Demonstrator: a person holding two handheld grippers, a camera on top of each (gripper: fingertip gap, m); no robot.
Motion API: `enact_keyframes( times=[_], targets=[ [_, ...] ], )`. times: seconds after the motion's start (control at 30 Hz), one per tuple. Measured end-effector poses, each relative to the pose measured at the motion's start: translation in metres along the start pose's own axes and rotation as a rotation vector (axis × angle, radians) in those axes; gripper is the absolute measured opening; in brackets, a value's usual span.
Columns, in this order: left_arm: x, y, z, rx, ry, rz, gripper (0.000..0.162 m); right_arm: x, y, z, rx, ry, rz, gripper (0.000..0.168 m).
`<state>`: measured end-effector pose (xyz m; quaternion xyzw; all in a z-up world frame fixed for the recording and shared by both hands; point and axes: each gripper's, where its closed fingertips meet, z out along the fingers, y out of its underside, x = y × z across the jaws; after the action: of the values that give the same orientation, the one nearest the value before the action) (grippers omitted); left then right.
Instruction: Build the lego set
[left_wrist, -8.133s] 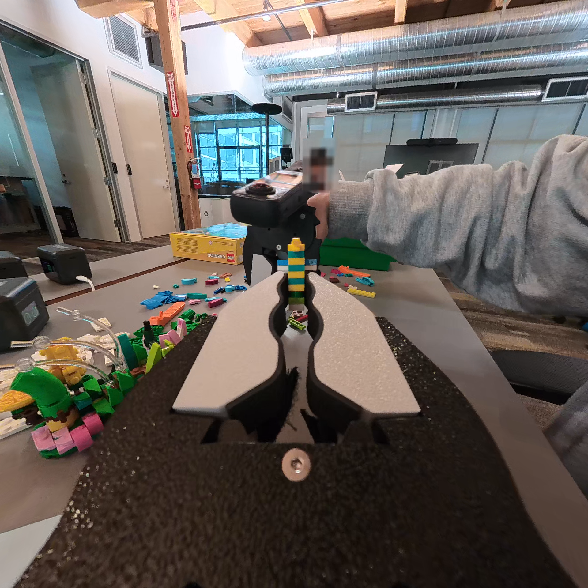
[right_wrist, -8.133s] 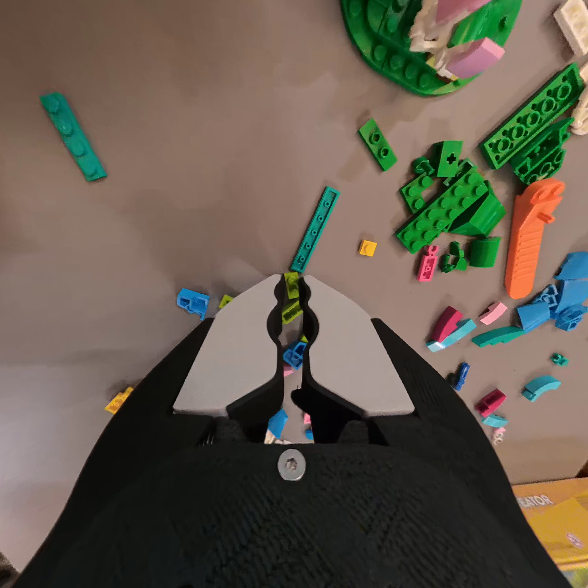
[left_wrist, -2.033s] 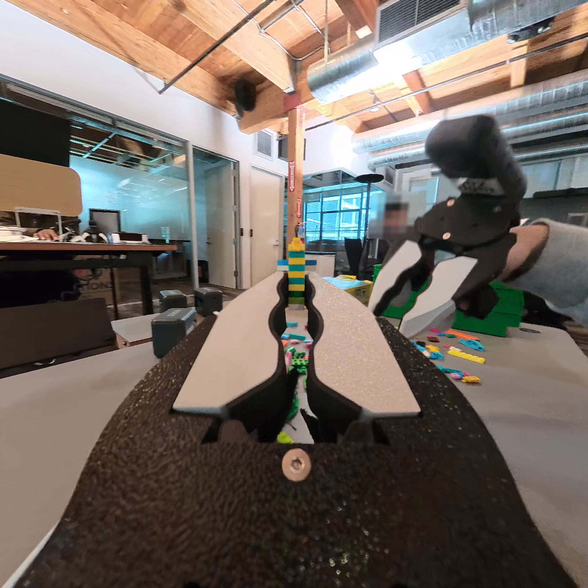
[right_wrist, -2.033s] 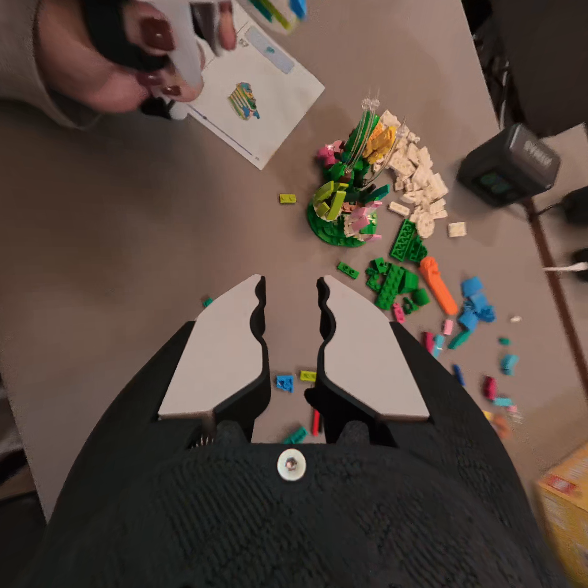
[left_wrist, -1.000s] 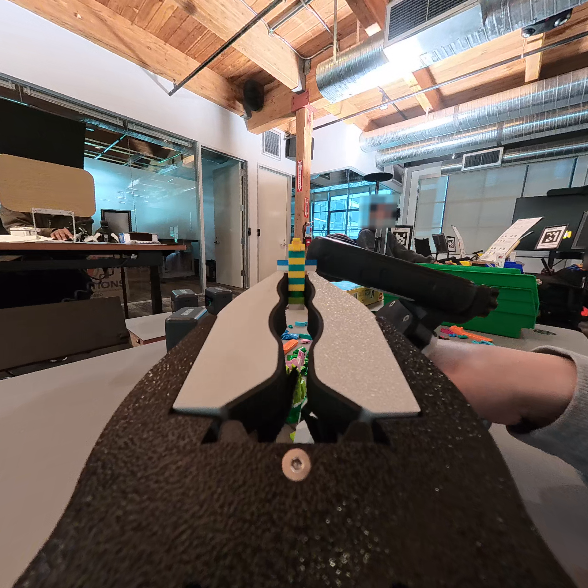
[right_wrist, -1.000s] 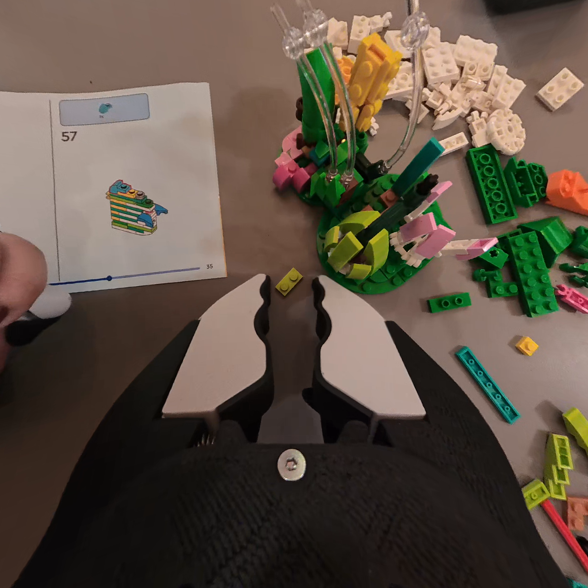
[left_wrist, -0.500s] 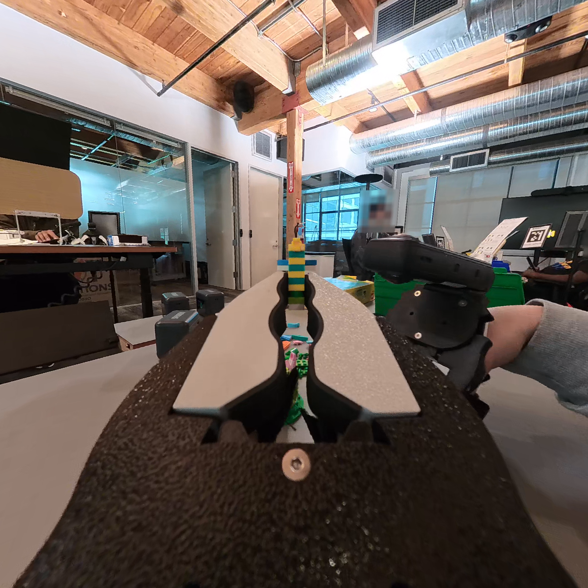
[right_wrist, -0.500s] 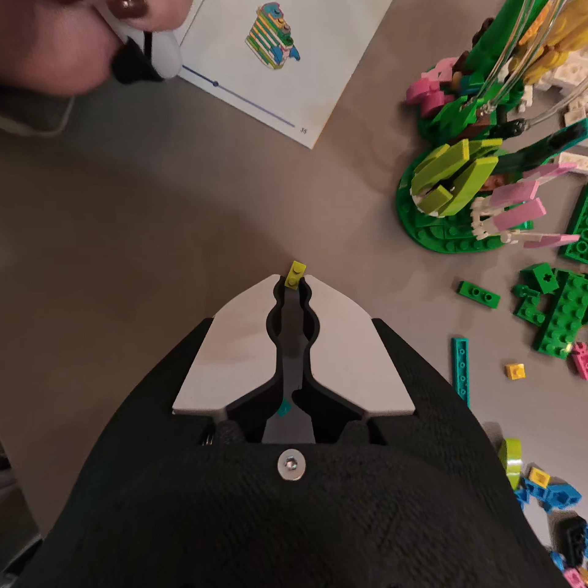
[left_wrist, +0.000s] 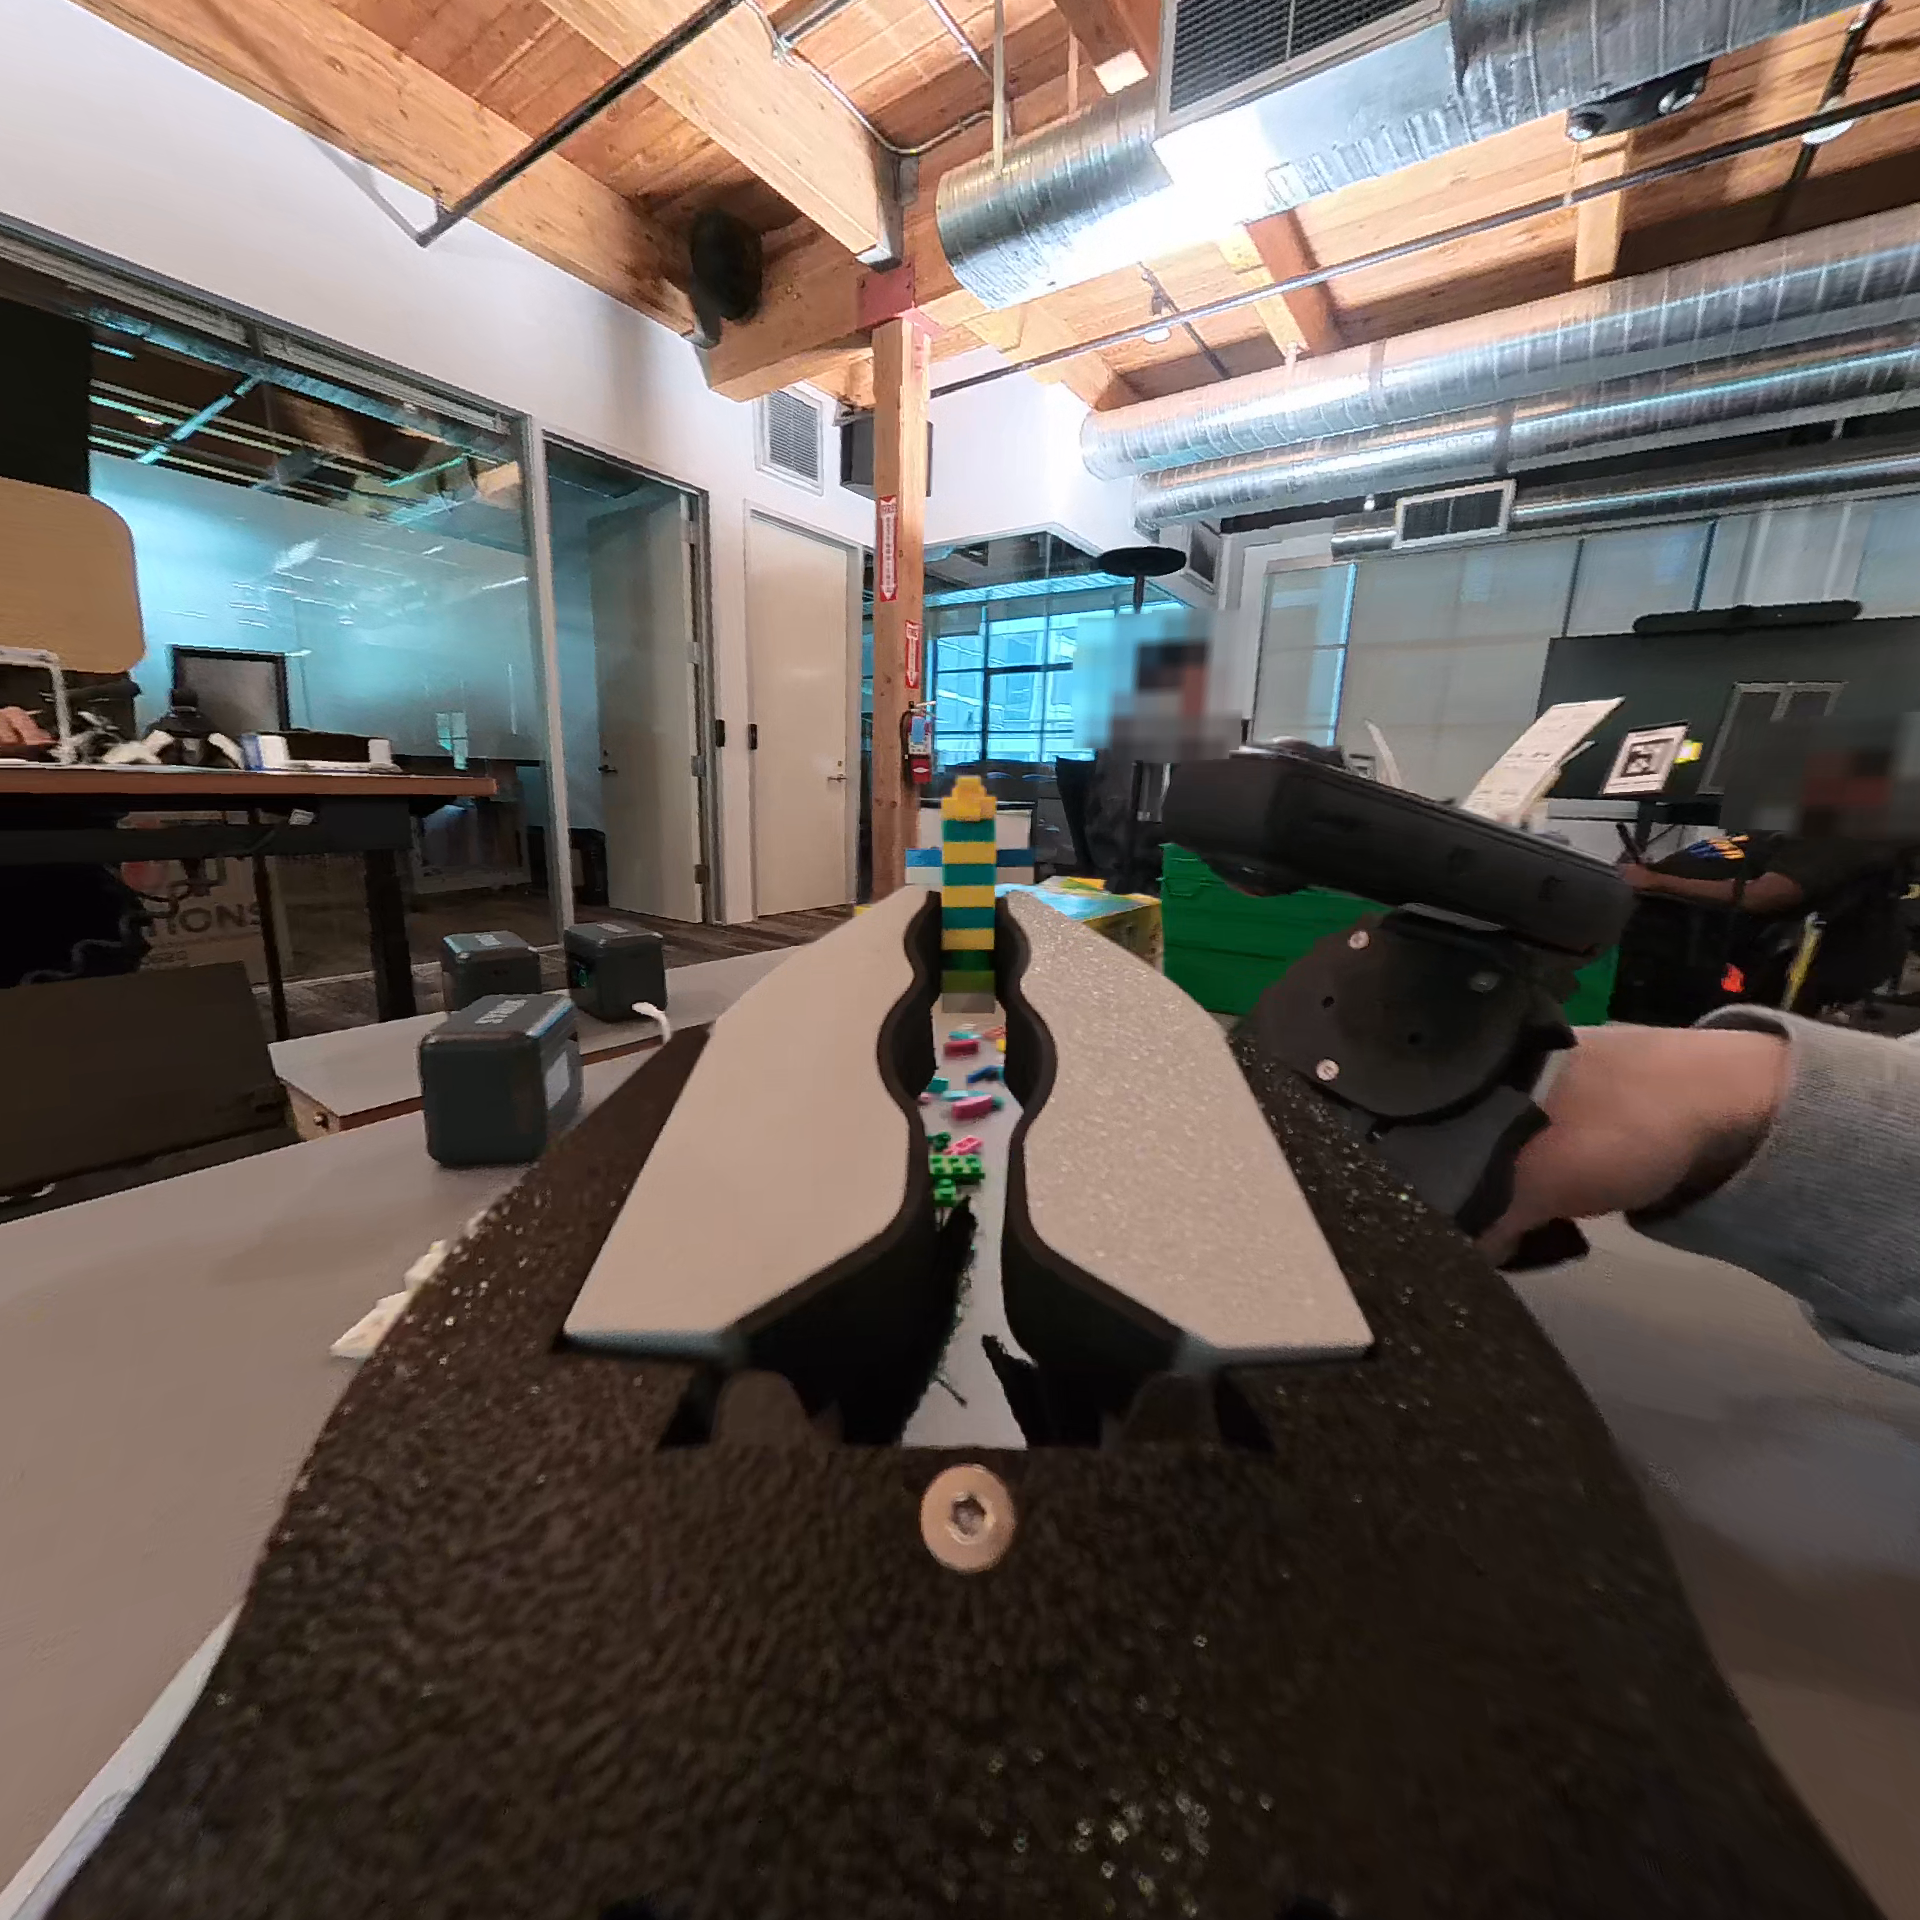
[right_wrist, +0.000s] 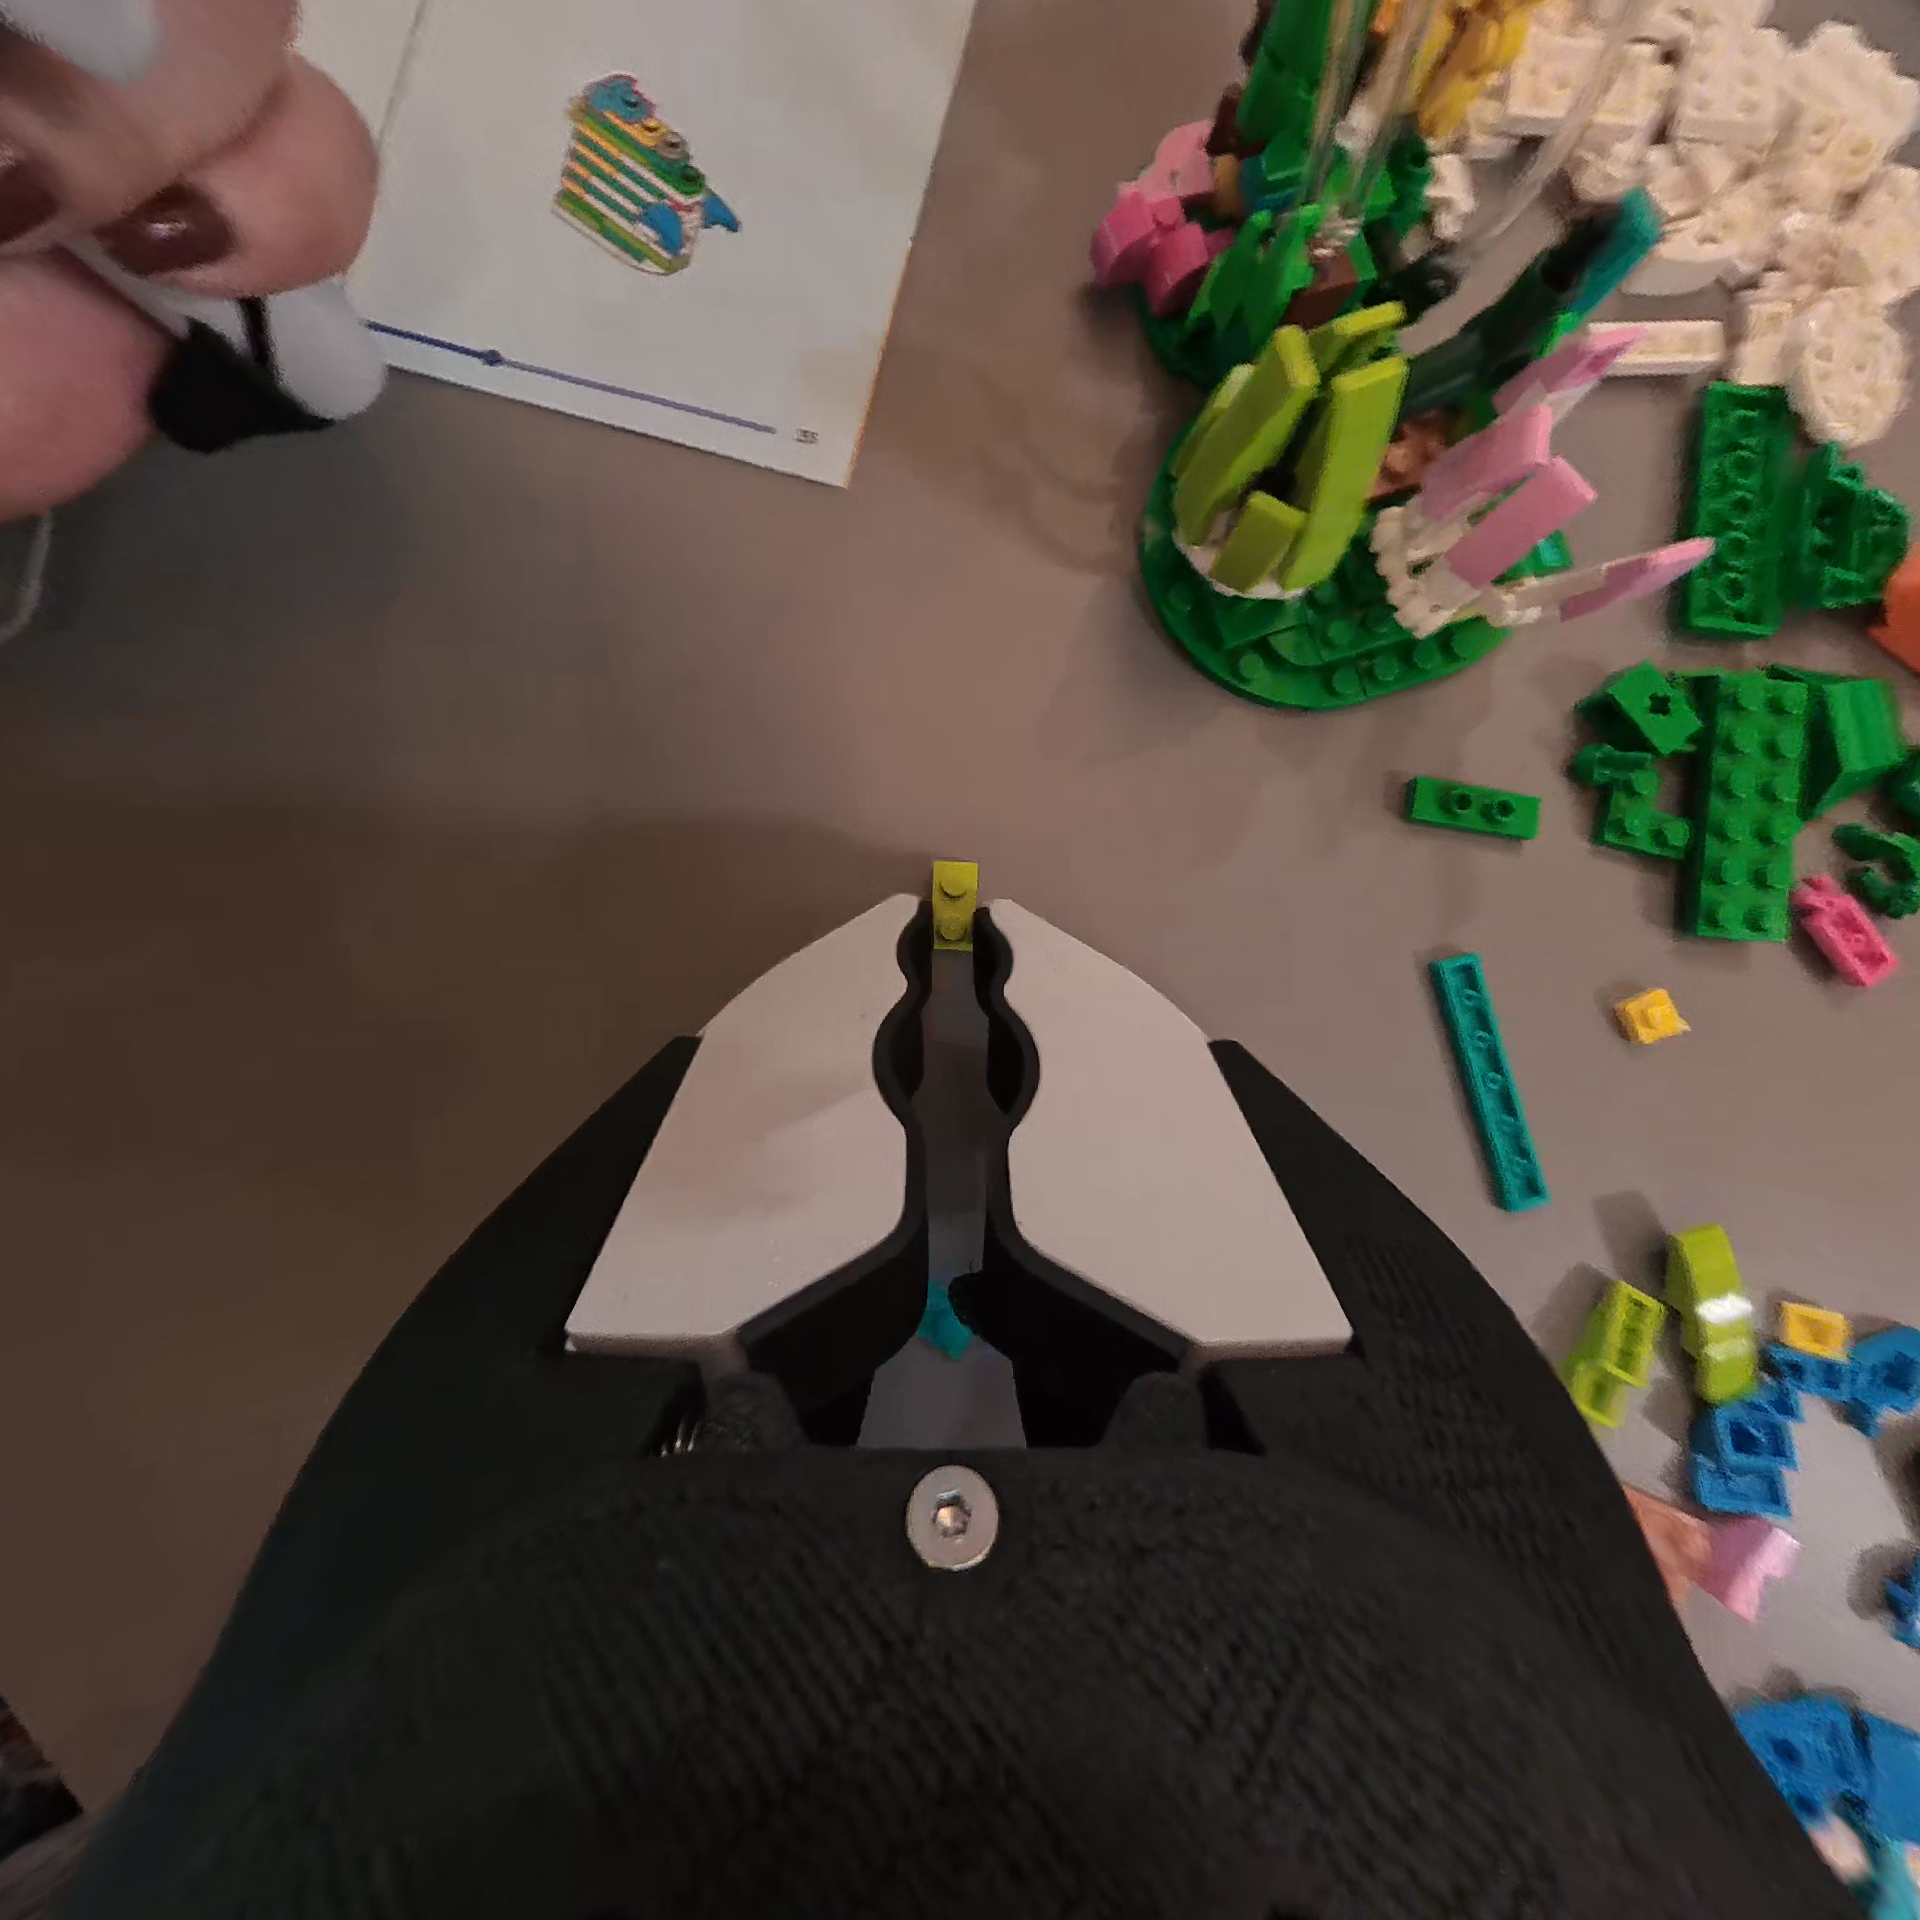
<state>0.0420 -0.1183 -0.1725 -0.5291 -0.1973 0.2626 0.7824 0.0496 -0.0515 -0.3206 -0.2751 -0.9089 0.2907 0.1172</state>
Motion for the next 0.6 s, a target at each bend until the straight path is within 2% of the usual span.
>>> enact_keyframes(
  times=[0.17,0.27,0.33,0.43,0.6],
  targets=[
    [0.029,-0.003,0.001,0.008,0.213,-0.082,0.008,0.022,-0.032,-0.049,0.161,0.083,-0.034,0.006],
    [0.038,-0.001,0.002,0.003,0.266,-0.114,0.008,0.026,-0.057,-0.089,0.28,0.088,-0.096,0.006],
    [0.042,0.0,0.001,0.002,0.295,-0.142,0.008,0.015,-0.071,-0.111,0.34,0.037,-0.185,0.006],
    [0.056,-0.004,-0.002,0.004,0.421,-0.213,0.008,-0.006,-0.084,-0.134,0.395,-0.054,-0.361,0.006],
    [0.066,-0.007,-0.004,0.019,0.491,-0.26,0.008,-0.023,-0.096,-0.15,0.339,-0.17,-0.443,0.006]
  ],
)
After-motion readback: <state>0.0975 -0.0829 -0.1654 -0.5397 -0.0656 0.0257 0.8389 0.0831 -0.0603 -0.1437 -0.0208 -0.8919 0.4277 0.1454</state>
